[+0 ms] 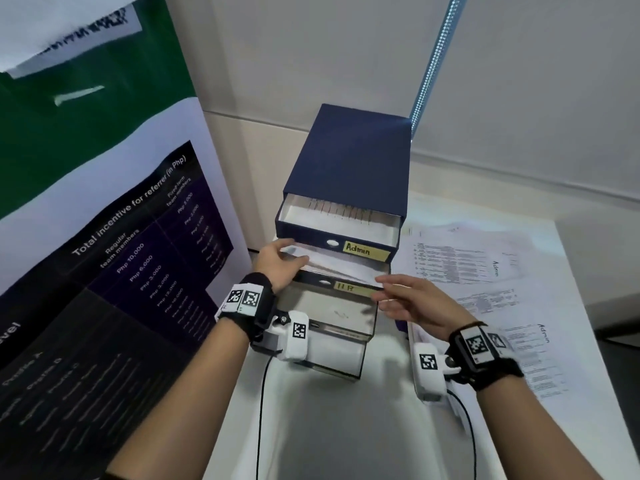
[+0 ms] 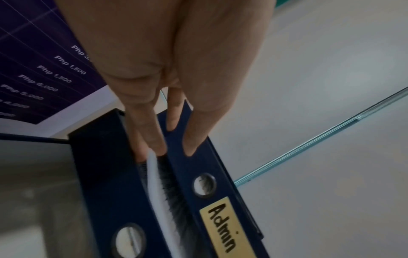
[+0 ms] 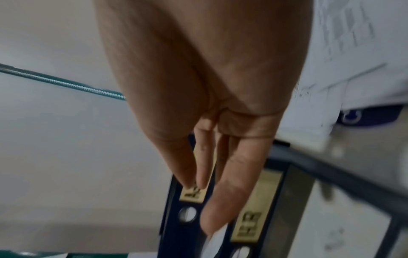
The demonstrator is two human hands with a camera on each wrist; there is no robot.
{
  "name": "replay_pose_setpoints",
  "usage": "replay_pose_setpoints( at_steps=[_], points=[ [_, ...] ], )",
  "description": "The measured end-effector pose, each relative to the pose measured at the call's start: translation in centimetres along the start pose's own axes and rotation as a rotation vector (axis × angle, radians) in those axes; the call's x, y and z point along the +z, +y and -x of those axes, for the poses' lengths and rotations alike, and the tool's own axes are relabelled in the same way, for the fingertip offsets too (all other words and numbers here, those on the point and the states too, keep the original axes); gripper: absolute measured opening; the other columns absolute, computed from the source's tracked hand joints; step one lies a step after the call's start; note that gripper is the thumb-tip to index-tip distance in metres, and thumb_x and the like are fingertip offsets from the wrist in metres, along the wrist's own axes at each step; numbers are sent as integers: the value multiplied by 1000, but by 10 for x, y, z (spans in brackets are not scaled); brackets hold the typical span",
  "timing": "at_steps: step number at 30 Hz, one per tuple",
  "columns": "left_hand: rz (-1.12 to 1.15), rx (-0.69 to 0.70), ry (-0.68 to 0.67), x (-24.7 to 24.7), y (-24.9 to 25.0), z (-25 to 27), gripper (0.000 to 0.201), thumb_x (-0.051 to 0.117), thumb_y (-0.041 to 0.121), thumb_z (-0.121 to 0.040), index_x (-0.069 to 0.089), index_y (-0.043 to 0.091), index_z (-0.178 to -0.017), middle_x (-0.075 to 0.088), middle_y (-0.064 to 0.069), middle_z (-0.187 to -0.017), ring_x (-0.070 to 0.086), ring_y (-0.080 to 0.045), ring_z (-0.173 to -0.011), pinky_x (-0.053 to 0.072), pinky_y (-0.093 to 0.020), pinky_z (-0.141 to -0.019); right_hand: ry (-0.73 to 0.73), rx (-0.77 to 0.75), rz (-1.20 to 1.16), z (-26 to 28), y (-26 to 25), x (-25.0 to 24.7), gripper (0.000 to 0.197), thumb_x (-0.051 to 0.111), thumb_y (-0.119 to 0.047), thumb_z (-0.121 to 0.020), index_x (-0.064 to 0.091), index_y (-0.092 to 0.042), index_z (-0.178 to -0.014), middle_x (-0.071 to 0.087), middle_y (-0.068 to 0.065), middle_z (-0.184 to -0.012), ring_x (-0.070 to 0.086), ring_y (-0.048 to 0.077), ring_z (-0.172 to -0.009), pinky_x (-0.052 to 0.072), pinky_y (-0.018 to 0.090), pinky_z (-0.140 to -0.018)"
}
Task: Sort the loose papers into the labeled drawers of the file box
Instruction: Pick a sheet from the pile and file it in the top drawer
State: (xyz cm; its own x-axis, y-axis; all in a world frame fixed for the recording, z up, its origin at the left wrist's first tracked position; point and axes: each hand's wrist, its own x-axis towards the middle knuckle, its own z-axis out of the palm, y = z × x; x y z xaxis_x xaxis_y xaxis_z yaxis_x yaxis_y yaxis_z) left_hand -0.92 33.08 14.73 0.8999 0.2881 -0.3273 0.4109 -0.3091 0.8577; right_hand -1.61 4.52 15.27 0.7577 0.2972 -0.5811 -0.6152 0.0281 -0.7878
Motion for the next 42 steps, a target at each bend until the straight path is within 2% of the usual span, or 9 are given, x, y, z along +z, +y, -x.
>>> replay_pose_setpoints(
  at_steps=[3,7,13,16,19,23,35,39,42],
  points=[
    [-256,137,35,4,13,12,34,77,28,-83,67,23,-115,60,0,-106,61,-19,-97,49,-31,-95,239,11,197,7,25,-54,22,60,-9,-95,66,-1,-115,72,19,-101,67,23,-78,59,27,-66],
    [-164,287,-200,36,33,34,24,77,23,-84,69,26,-106,65,-1,-82,64,-18,-71,54,-27,-78,627,243,885,-10,104,-165,44,55,-31,-94,58,-7,-130,55,12,-137,55,31,-119,45,38,-101],
    [-235,236,-723,166,22,56,20,70,11,-89,69,15,-108,64,-6,-78,65,-20,-69,57,-38,-78,472,218,1353,11,197,-180,68,47,-43,-94,20,-18,-153,5,4,-164,16,32,-147,35,49,-111],
    [-483,213,-766,239,-7,54,29,70,21,-88,67,20,-117,67,-4,-105,64,-15,-87,54,-35,-91,323,63,1313,28,204,-183,50,36,-46,-95,53,-26,-137,38,0,-153,37,26,-139,37,42,-109],
    [-699,234,-695,292,-27,55,52,67,23,-89,53,17,-138,46,-7,-142,50,-22,-128,37,-30,-109,392,-2,1057,54,193,-205,31,56,-41,-93,74,-20,-108,63,2,-121,58,19,-110,47,37,-99],
    [-753,276,-560,335,-32,51,60,66,21,-86,46,16,-143,33,-9,-151,38,-25,-137,31,-32,-116,835,170,873,79,194,-260,78,70,-60,-78,50,-15,-139,45,14,-134,48,34,-123,42,42,-104],
    [-1064,450,-534,395,-31,18,52,36,35,-104,31,20,-153,8,-17,-163,13,-33,-150,19,-40,-121,874,236,606,67,201,-295,120,90,-56,-52,26,-11,-143,35,15,-132,58,37,-110,50,41,-94],
    [-1067,536,-467,407,-30,41,43,53,31,-95,57,8,-132,41,-25,-142,41,-38,-132,41,-42,-106,885,219,486,60,200,-297,97,93,-34,-59,40,-11,-136,39,13,-128,58,32,-107,48,37,-97],
    [-1003,551,-460,408,-29,49,29,64,31,-85,69,13,-107,52,-11,-123,51,-29,-115,47,-36,-96,849,187,463,59,211,-303,37,90,-32,-62,67,-15,-85,61,6,-91,65,23,-84,58,38,-80]
  ],
)
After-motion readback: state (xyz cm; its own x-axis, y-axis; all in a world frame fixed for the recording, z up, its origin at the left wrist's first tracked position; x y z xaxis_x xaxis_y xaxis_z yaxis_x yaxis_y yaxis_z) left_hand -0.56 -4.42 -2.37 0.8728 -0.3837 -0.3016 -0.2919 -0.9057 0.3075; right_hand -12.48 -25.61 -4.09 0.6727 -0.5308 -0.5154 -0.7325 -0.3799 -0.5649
